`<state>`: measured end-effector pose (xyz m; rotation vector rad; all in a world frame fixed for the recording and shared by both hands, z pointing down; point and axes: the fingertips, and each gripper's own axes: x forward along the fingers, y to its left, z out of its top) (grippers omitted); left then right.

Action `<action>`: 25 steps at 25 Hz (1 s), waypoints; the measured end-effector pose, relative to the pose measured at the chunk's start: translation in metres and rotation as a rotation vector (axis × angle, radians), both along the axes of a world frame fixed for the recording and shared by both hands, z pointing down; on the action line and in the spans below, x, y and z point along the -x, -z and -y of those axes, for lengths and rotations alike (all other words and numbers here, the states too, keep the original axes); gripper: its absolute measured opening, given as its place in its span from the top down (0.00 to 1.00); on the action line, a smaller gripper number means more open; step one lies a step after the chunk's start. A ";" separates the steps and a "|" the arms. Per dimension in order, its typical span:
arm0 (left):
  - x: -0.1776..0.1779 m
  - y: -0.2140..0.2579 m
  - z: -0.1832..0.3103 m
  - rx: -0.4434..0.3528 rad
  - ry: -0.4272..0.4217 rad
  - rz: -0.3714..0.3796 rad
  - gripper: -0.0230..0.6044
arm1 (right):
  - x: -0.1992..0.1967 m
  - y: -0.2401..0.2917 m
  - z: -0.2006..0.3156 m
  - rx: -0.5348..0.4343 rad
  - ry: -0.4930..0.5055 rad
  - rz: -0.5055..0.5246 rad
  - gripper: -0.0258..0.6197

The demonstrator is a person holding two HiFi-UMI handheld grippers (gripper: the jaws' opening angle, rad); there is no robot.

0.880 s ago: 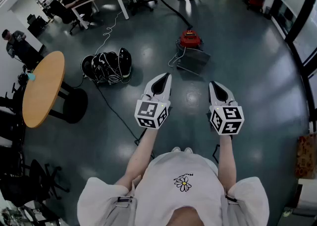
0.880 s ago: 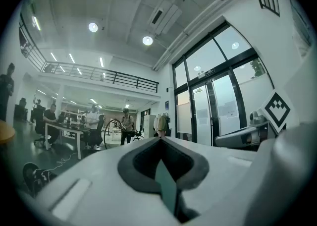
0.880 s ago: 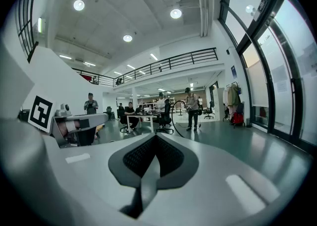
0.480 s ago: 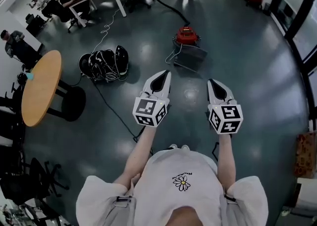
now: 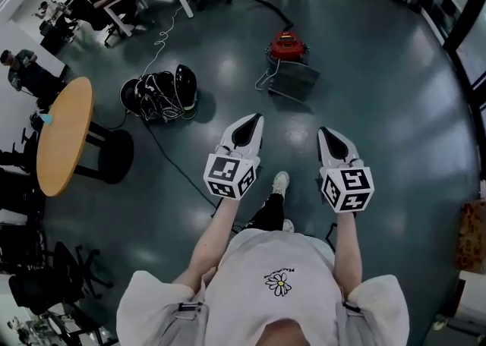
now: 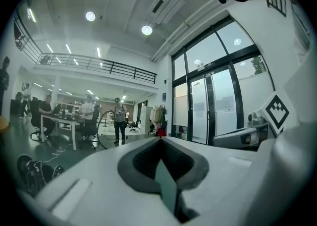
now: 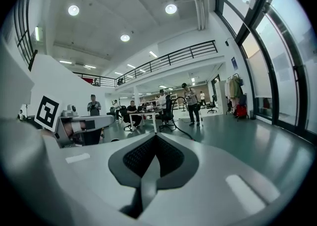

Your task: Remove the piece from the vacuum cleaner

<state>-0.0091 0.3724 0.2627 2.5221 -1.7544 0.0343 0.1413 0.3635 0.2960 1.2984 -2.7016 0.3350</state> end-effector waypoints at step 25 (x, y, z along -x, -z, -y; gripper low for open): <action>0.097 -0.036 0.314 0.081 -0.055 -0.107 0.96 | 0.087 -0.019 0.308 0.065 -0.068 -0.100 0.92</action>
